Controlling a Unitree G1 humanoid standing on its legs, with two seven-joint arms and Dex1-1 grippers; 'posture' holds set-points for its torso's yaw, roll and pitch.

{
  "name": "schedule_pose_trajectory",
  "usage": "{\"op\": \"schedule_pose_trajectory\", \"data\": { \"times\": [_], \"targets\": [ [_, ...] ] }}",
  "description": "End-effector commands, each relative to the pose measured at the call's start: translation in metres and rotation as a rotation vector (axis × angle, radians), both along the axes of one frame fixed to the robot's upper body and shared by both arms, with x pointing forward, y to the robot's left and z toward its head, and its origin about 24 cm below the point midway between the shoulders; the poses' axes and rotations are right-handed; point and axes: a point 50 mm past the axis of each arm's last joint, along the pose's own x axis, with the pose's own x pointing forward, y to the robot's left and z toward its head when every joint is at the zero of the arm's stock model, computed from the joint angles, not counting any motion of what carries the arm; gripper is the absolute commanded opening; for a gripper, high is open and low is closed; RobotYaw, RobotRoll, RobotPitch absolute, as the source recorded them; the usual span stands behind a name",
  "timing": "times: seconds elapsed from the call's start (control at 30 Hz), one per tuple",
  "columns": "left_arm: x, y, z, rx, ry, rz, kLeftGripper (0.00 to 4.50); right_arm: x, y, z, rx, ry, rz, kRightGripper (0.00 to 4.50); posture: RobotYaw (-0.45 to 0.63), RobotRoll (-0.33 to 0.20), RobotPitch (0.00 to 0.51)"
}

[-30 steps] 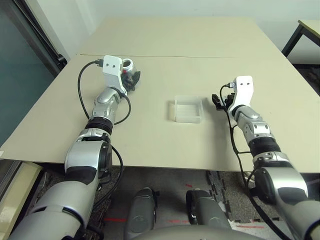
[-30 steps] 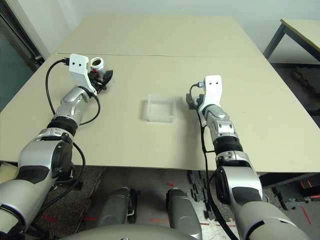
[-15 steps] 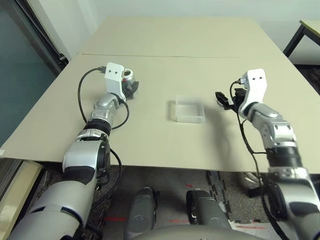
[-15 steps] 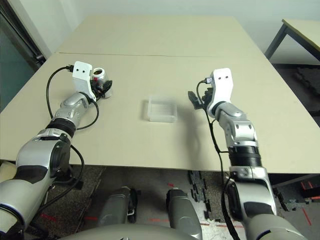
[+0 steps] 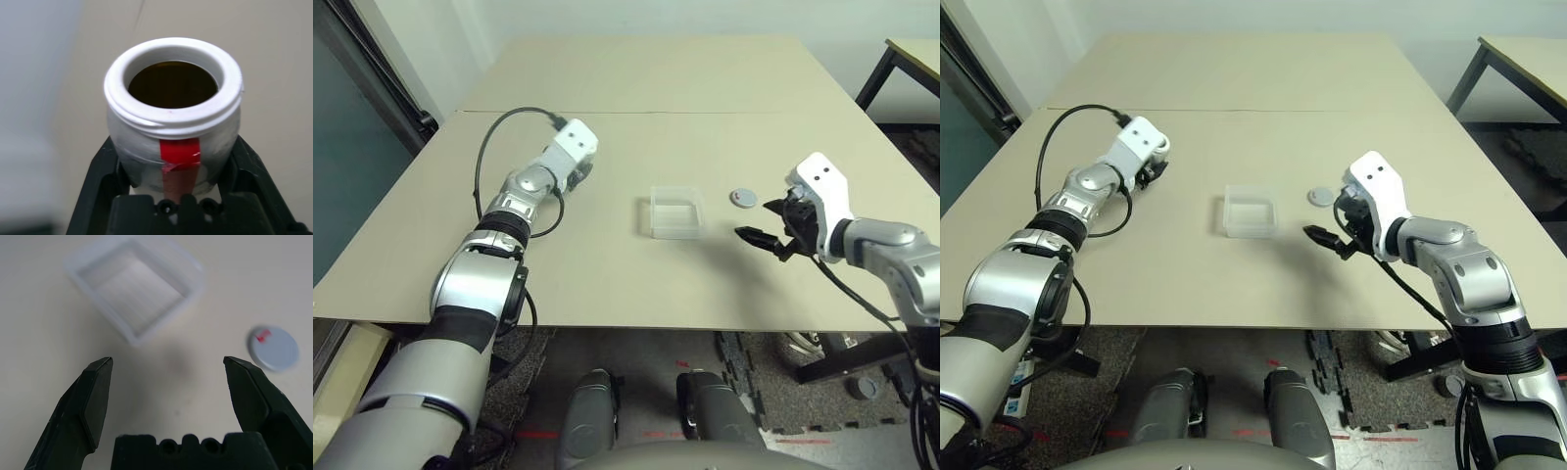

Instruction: Pour the medicine from the bottle into the box.

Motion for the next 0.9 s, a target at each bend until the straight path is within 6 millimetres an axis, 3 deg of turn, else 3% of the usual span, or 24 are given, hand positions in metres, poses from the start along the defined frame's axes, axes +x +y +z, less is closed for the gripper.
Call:
{"op": "schedule_pose_trajectory", "data": {
  "times": [0.03,0.27,0.53,0.9],
  "targets": [
    [0.004,-0.026,0.027,0.355,-0.182,-0.169,2.51,0.001,0.008,0.003,-0.03,0.004,0.056,4.5,-0.04,0.0,0.053],
    [0.002,-0.072,0.045,0.77,-0.405,-0.4,2.51,0.008,0.012,0.004,-0.039,-0.007,0.066,4.5,-0.05,0.0,0.049],
    [-0.007,-0.105,0.027,0.958,-0.481,-0.564,2.51,0.006,0.018,0.0,-0.016,-0.015,0.051,4.5,-0.12,0.0,0.057],
    [-0.007,-0.101,0.019,0.937,-0.444,-0.55,2.51,0.006,0.018,0.0,0.0,-0.021,0.025,4.5,-0.12,0.0,0.062]
  ]
}}
